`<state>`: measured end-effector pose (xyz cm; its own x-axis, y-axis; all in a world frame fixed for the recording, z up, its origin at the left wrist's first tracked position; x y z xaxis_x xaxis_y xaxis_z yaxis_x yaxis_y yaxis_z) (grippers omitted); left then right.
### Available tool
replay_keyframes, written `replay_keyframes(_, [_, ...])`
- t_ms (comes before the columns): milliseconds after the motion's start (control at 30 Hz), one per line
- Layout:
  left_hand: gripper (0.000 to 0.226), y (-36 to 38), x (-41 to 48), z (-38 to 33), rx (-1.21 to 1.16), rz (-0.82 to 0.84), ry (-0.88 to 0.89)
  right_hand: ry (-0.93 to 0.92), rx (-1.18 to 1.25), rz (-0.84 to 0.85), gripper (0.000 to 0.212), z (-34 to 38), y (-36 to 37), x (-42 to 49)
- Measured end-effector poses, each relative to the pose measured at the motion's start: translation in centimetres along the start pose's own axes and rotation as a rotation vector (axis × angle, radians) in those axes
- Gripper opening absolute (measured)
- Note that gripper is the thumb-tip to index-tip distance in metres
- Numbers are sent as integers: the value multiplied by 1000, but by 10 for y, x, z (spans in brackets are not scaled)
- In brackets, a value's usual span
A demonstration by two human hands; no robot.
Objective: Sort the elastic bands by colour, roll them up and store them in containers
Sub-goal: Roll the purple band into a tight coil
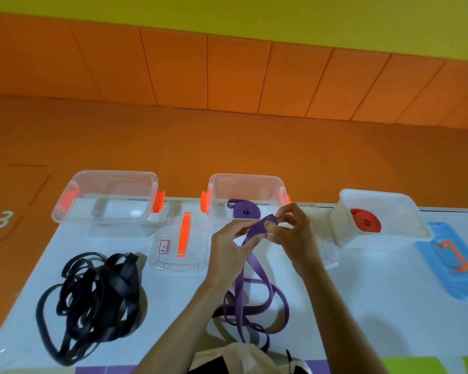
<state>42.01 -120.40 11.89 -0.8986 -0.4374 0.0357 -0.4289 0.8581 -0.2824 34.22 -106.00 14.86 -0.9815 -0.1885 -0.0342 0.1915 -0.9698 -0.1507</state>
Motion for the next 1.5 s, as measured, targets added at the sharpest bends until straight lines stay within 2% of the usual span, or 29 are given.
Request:
replay_keyframes(167, [25, -1, -1, -2, -60, 0, 30, 340, 528, 89, 17, -8, 5, -4])
replay_keyframes(233, [19, -3, -2, 0, -93, -26, 27, 520, 730, 190, 21, -14, 12, -8])
replay_keyframes(300, [14, -6, 0, 0, -151, -65, 42, 639, 765, 273, 38, -18, 18, -11])
replay_keyframes(367, [15, -10, 2, -1, -187, -88, 54, 687, 704, 254, 41, -19, 22, -11])
replay_keyframes(433, [16, -11, 1, 0, -173, -90, 63, 689, 658, 202, 32, -21, 23, -9])
replay_keyframes(533, [19, -11, -4, 5, -111, -82, 65, 622, 584, 222, 20, -22, 20, -6])
replay_keyframes(667, [20, -10, -4, 6, 33, -94, 95, 528, 486, 239, 28, -21, 15, -3])
replay_keyframes(867, [24, -9, -8, 7, 250, -153, 293, 422, 417, 162, 26, -16, 8, 4])
replay_keyframes(1033, [13, -6, -4, 5, 196, -125, 252, 458, 621, 186, 22, -21, 13, 3])
replay_keyframes(1100, [13, -5, -3, 2, 181, -123, 254, 519, 677, 215, 29, -25, 14, 0])
replay_keyframes(1200, [15, -6, -4, 1, 173, -126, 260, 592, 604, 226, 35, -28, 14, -5])
replay_keyframes(1333, [17, -6, -3, 2, 162, -123, 204, 545, 453, 248, 30, -21, 15, -5])
replay_keyframes(1500, [23, -9, 5, -4, 192, -106, 203, 541, 348, 299, 34, -4, 31, -6])
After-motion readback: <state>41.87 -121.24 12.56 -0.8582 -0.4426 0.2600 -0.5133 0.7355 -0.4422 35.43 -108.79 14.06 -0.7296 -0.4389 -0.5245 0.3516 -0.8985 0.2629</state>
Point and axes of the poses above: each hand's wrist, its own x-axis towards the middle knuckle, its own y-axis out of the palm, z = x × y, the point moved 2 cm from there along x, towards the middle knuckle, and after that the axes turned 4 degrees about x, right-handed, at the moved point
